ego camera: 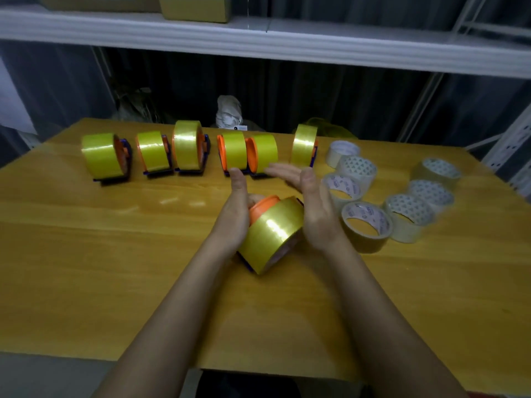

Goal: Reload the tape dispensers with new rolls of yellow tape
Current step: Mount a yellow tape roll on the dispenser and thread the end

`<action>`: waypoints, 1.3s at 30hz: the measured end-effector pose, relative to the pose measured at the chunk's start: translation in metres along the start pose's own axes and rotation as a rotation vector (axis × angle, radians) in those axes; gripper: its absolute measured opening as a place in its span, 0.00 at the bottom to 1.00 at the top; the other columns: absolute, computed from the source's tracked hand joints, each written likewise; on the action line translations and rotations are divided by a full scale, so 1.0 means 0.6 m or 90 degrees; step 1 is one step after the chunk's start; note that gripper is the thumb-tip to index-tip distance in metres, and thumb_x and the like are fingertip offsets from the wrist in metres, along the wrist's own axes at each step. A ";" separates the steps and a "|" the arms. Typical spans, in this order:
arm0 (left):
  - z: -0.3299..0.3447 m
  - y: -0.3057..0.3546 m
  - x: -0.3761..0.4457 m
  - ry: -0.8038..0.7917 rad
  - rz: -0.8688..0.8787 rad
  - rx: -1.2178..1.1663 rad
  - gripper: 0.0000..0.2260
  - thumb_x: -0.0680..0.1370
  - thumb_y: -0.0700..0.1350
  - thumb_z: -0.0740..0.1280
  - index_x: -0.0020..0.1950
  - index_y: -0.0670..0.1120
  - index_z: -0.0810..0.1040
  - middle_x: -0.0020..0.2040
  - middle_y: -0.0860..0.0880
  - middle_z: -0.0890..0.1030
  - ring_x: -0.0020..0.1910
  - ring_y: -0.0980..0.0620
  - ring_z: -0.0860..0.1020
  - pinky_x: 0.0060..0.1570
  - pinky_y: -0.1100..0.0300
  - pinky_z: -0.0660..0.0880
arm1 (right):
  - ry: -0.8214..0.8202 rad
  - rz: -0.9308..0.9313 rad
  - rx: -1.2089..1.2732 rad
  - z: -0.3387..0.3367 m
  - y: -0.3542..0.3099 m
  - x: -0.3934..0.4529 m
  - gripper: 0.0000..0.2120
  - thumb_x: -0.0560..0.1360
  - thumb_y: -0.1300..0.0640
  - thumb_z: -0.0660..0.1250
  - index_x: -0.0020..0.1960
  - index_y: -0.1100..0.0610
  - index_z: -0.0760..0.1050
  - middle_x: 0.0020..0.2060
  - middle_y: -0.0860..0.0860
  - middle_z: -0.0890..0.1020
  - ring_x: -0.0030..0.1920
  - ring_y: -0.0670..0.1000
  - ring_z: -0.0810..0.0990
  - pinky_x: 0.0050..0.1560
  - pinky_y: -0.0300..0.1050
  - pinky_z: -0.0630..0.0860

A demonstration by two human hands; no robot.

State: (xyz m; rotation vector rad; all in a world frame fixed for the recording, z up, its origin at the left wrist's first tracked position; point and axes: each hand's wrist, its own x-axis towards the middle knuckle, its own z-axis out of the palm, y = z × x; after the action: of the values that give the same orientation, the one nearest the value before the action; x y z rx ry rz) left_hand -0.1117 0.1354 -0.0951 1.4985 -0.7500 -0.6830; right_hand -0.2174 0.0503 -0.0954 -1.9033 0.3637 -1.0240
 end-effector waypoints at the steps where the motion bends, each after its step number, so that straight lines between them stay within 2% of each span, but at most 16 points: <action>1: 0.002 0.001 0.002 0.015 0.003 0.006 0.37 0.78 0.62 0.37 0.27 0.46 0.77 0.20 0.51 0.75 0.23 0.61 0.76 0.28 0.72 0.71 | -0.061 0.019 0.003 -0.002 -0.003 0.007 0.33 0.78 0.33 0.44 0.55 0.53 0.82 0.54 0.47 0.83 0.59 0.39 0.77 0.58 0.29 0.68; 3: 0.004 0.002 0.006 0.038 0.004 0.019 0.36 0.78 0.64 0.38 0.23 0.49 0.73 0.20 0.53 0.74 0.22 0.61 0.74 0.31 0.68 0.71 | -0.073 0.056 0.019 0.001 -0.001 0.008 0.32 0.77 0.36 0.46 0.47 0.52 0.84 0.44 0.45 0.85 0.51 0.41 0.81 0.53 0.31 0.71; 5: -0.005 -0.002 0.019 0.076 0.028 -0.018 0.37 0.77 0.65 0.38 0.24 0.47 0.74 0.21 0.52 0.74 0.24 0.57 0.74 0.35 0.61 0.69 | 0.034 0.051 0.037 0.010 0.004 0.002 0.31 0.77 0.39 0.46 0.41 0.53 0.84 0.37 0.45 0.85 0.46 0.41 0.82 0.50 0.31 0.72; 7: -0.015 -0.012 0.024 0.135 0.041 -0.105 0.36 0.78 0.64 0.38 0.32 0.44 0.76 0.27 0.50 0.76 0.28 0.55 0.74 0.37 0.59 0.68 | 0.130 0.023 0.026 0.019 0.011 -0.004 0.30 0.77 0.41 0.47 0.40 0.55 0.84 0.36 0.43 0.84 0.43 0.39 0.81 0.47 0.29 0.70; 9: -0.011 -0.033 0.007 0.164 0.089 -0.147 0.35 0.77 0.67 0.38 0.43 0.45 0.77 0.39 0.48 0.80 0.39 0.53 0.77 0.45 0.57 0.70 | 0.183 -0.009 0.014 0.027 0.016 -0.005 0.28 0.78 0.44 0.48 0.41 0.57 0.83 0.37 0.43 0.83 0.42 0.40 0.81 0.46 0.30 0.70; 11: 0.008 -0.055 -0.013 0.158 0.171 -0.080 0.38 0.72 0.74 0.39 0.52 0.48 0.77 0.50 0.48 0.79 0.52 0.51 0.77 0.53 0.56 0.71 | 0.226 -0.030 0.015 0.035 0.019 -0.003 0.27 0.79 0.45 0.49 0.41 0.57 0.83 0.36 0.45 0.83 0.41 0.41 0.81 0.43 0.31 0.71; 12: 0.015 -0.058 -0.018 0.170 0.210 -0.039 0.39 0.71 0.75 0.40 0.54 0.48 0.77 0.52 0.49 0.79 0.54 0.52 0.76 0.54 0.57 0.72 | 0.242 -0.036 0.022 0.040 0.019 0.000 0.27 0.79 0.45 0.50 0.41 0.58 0.83 0.36 0.46 0.83 0.40 0.42 0.80 0.42 0.32 0.71; 15: 0.015 -0.045 -0.004 0.237 0.295 0.009 0.33 0.77 0.66 0.41 0.49 0.44 0.78 0.45 0.50 0.80 0.47 0.58 0.77 0.45 0.63 0.72 | 0.261 -0.043 0.042 0.051 0.018 0.001 0.26 0.79 0.47 0.50 0.41 0.60 0.81 0.36 0.50 0.82 0.41 0.43 0.80 0.43 0.33 0.71; 18: 0.010 -0.031 0.011 0.238 0.371 0.040 0.28 0.79 0.56 0.43 0.44 0.43 0.80 0.39 0.50 0.80 0.41 0.58 0.78 0.40 0.63 0.72 | 0.265 -0.061 0.046 0.052 0.018 -0.005 0.22 0.79 0.49 0.50 0.43 0.60 0.77 0.37 0.49 0.80 0.41 0.42 0.77 0.43 0.32 0.71; 21: 0.013 -0.031 0.012 0.241 0.407 0.051 0.27 0.80 0.54 0.43 0.42 0.45 0.80 0.37 0.53 0.80 0.39 0.62 0.78 0.38 0.65 0.71 | 0.274 -0.082 0.050 0.050 0.018 -0.007 0.19 0.79 0.52 0.50 0.42 0.61 0.75 0.36 0.47 0.77 0.39 0.39 0.76 0.41 0.30 0.70; 28: 0.015 -0.021 0.012 0.256 0.462 0.066 0.30 0.80 0.57 0.41 0.38 0.47 0.79 0.33 0.53 0.79 0.34 0.58 0.78 0.33 0.63 0.70 | 0.326 -0.083 0.050 0.050 0.017 -0.007 0.23 0.78 0.53 0.48 0.37 0.63 0.75 0.32 0.48 0.76 0.35 0.39 0.74 0.38 0.29 0.68; 31: 0.019 -0.022 0.015 0.255 0.438 0.067 0.29 0.79 0.59 0.40 0.36 0.51 0.78 0.32 0.55 0.78 0.34 0.57 0.77 0.32 0.62 0.69 | 0.329 -0.080 0.043 0.048 0.019 -0.005 0.23 0.78 0.53 0.48 0.36 0.63 0.75 0.30 0.47 0.75 0.34 0.38 0.74 0.37 0.28 0.67; 34: 0.011 -0.019 0.034 0.152 0.377 -0.080 0.33 0.76 0.71 0.43 0.45 0.50 0.80 0.39 0.52 0.82 0.43 0.51 0.80 0.44 0.57 0.74 | 0.345 -0.036 0.071 0.038 0.020 0.006 0.22 0.80 0.51 0.51 0.35 0.59 0.75 0.30 0.44 0.76 0.36 0.39 0.74 0.41 0.30 0.68; 35: 0.008 -0.020 0.040 0.111 0.347 -0.133 0.36 0.73 0.73 0.44 0.51 0.48 0.80 0.45 0.49 0.83 0.49 0.48 0.80 0.50 0.55 0.74 | 0.366 0.006 0.105 0.030 0.022 0.011 0.22 0.80 0.49 0.52 0.34 0.56 0.76 0.30 0.44 0.76 0.36 0.39 0.75 0.42 0.33 0.70; 37: 0.004 -0.022 0.045 0.071 0.285 -0.113 0.42 0.69 0.77 0.44 0.59 0.46 0.77 0.53 0.47 0.82 0.56 0.48 0.78 0.57 0.51 0.73 | 0.398 0.115 0.215 0.010 0.019 0.024 0.24 0.79 0.44 0.52 0.33 0.50 0.77 0.32 0.45 0.78 0.39 0.46 0.77 0.43 0.42 0.72; 39: 0.008 -0.024 0.045 0.060 0.245 -0.045 0.44 0.67 0.79 0.42 0.59 0.47 0.77 0.51 0.48 0.82 0.55 0.49 0.79 0.56 0.50 0.75 | 0.377 0.191 0.270 -0.003 0.020 0.033 0.26 0.82 0.42 0.51 0.35 0.52 0.78 0.35 0.50 0.79 0.40 0.50 0.78 0.41 0.45 0.74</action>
State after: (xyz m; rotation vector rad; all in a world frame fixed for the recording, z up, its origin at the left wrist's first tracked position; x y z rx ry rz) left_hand -0.0979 0.1116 -0.1096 1.2647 -0.9009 -0.3417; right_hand -0.2046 0.0308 -0.0945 -1.1066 0.6833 -1.3217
